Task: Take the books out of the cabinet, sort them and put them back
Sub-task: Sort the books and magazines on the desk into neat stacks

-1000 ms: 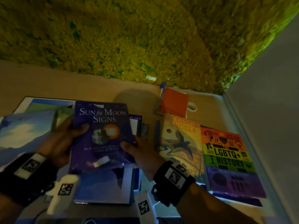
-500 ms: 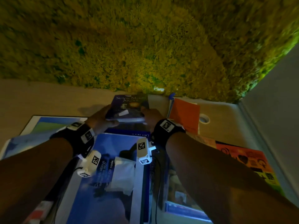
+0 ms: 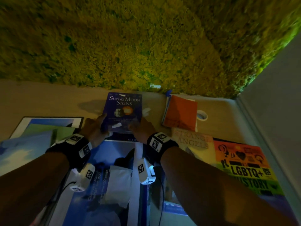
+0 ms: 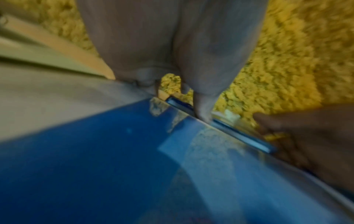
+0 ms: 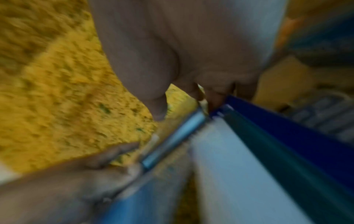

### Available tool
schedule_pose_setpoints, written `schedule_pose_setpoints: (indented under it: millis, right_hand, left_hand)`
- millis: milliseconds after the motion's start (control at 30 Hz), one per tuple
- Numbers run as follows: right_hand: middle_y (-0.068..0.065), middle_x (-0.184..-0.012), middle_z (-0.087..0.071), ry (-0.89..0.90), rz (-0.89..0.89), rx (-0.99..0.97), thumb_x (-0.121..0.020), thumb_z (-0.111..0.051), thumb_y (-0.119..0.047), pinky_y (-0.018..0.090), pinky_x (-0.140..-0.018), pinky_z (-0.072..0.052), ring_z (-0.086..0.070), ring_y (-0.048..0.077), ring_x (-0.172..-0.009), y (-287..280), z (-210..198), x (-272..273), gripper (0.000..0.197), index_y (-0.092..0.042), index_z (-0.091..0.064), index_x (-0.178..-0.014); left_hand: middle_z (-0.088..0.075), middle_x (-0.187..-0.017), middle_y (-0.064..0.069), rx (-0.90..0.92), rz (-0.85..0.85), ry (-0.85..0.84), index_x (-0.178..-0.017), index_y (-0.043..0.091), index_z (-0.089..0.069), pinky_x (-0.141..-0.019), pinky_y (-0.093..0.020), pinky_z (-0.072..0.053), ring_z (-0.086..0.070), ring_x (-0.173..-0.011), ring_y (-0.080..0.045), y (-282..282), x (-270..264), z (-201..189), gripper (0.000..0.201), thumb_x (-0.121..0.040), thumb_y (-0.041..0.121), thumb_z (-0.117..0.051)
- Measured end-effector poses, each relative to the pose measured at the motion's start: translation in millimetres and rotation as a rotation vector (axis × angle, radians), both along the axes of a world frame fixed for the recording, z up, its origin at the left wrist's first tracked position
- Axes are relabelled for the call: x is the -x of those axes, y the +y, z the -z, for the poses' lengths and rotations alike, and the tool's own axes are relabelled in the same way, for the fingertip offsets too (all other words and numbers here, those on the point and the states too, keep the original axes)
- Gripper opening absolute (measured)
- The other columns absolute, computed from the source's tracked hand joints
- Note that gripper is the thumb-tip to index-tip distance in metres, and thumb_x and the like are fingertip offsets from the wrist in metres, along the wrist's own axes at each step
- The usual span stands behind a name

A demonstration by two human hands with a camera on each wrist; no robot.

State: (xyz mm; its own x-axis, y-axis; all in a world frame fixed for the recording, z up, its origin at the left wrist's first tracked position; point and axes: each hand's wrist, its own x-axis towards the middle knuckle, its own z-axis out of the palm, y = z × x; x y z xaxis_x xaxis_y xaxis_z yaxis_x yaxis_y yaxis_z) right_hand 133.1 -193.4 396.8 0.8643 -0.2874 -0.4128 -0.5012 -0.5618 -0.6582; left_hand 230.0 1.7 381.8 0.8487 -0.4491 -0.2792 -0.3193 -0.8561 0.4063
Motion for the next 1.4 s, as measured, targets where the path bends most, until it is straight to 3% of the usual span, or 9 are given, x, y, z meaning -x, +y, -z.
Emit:
schedule_pose_setpoints:
  millis: [167, 400, 500, 567, 733, 1000, 1133, 1300, 1400]
  right_hand:
    - [0.015, -0.134, -0.060, -0.119, -0.036, 0.050, -0.103, -0.053, -0.042, 0.042, -0.101, -0.049, -0.057, 0.035, -0.121, -28.2, -59.9, 46.6, 0.043, -0.010, -0.058, -0.132]
    - [0.005, -0.146, -0.050, -0.177, 0.270, 0.070, -0.100, -0.059, -0.040, 0.045, -0.097, -0.048, -0.054, 0.030, -0.125, -110.2, -68.5, 153.9, 0.044, -0.022, -0.055, -0.139]
    - [0.010, -0.139, -0.045, -0.089, 0.367, 0.194, -0.092, -0.066, -0.044, 0.045, -0.096, -0.049, -0.053, 0.034, -0.120, -129.2, -41.4, 198.3, 0.055, -0.024, -0.049, -0.140]
    - [0.012, -0.131, -0.053, -0.057, 0.379, 0.255, -0.084, -0.069, -0.045, 0.044, -0.093, -0.051, -0.057, 0.033, -0.117, -132.7, -25.4, 217.9, 0.061, -0.022, -0.049, -0.137]
    - [-0.005, -0.097, -0.065, -0.105, 0.454, -0.003, -0.090, -0.072, -0.031, 0.022, -0.055, -0.053, -0.065, 0.010, -0.079, -128.5, -15.5, 226.7, 0.038, -0.018, -0.056, -0.121]
    - [0.003, -0.118, -0.072, -0.232, 0.561, -0.290, -0.072, -0.073, -0.051, 0.048, -0.089, -0.059, -0.070, 0.029, -0.103, -111.9, -36.1, 201.8, 0.059, -0.023, -0.066, -0.122]
    - [-0.002, -0.100, -0.077, -0.263, 0.516, -0.487, -0.098, -0.065, -0.025, 0.039, -0.078, -0.060, -0.072, 0.022, -0.095, -91.6, -54.7, 169.9, 0.012, -0.024, -0.071, -0.108]
    - [0.010, -0.118, -0.075, -0.254, 0.478, -0.639, -0.095, -0.062, -0.052, 0.053, -0.091, -0.059, -0.072, 0.025, -0.103, -45.7, -68.9, 112.1, 0.039, -0.025, -0.067, -0.122]
    - [0.002, -0.136, -0.065, -0.183, 0.423, -0.725, -0.091, -0.072, -0.041, 0.040, -0.070, -0.064, -0.065, 0.027, -0.120, -24.2, -58.8, 68.7, 0.048, -0.027, -0.057, -0.135]
  left_hand:
    - [-0.054, -0.135, -0.012, 0.019, 0.087, -0.151, -0.135, 0.035, -0.049, -0.094, -0.046, -0.049, -0.053, -0.119, -0.035, -21.9, 48.9, -26.5, 0.063, -0.079, 0.061, -0.058]
    - [-0.056, -0.137, -0.003, 0.260, 0.265, 0.369, -0.148, 0.019, -0.040, -0.094, -0.037, -0.047, -0.057, -0.122, -0.025, -105.8, 162.9, -56.7, 0.065, -0.094, 0.049, -0.058]
    - [-0.053, -0.099, -0.002, 0.227, 0.228, 0.504, -0.101, 0.034, -0.053, -0.090, -0.052, -0.054, -0.059, -0.104, -0.030, -117.1, 181.9, -51.5, 0.018, -0.092, 0.048, -0.062]
    - [-0.050, -0.087, 0.004, 0.287, 0.214, 0.571, -0.080, 0.038, -0.044, -0.082, -0.053, -0.058, -0.059, -0.094, -0.029, -119.5, 192.3, -50.6, 0.024, -0.092, 0.043, -0.064]
    - [-0.068, -0.114, 0.005, 0.350, 0.257, 0.586, -0.114, 0.037, -0.062, -0.086, -0.045, -0.057, -0.065, -0.103, -0.021, -115.4, 198.6, -42.4, 0.029, -0.087, 0.044, -0.069]
    - [-0.072, -0.118, 0.009, 0.716, 0.072, 0.732, -0.122, 0.052, -0.053, -0.092, -0.048, -0.056, -0.070, -0.106, -0.019, -87.3, 191.8, -43.7, 0.059, -0.079, 0.022, -0.080]
    - [-0.077, -0.104, 0.005, 0.941, -0.086, 0.705, -0.112, 0.042, -0.057, -0.072, -0.035, -0.059, -0.073, -0.097, -0.022, -69.5, 164.4, -65.7, 0.053, -0.083, 0.000, -0.068]
    - [-0.073, -0.110, -0.007, 1.023, -0.219, 0.504, -0.119, 0.028, -0.062, -0.086, -0.046, -0.058, -0.067, -0.108, -0.036, -43.0, 98.1, -94.4, 0.040, -0.090, 0.000, -0.064]
    - [-0.069, -0.108, -0.007, 1.015, -0.255, 0.430, -0.130, 0.027, -0.057, -0.058, -0.026, -0.058, -0.069, -0.093, -0.027, -40.1, 49.5, -100.4, 0.046, -0.093, 0.002, -0.062]
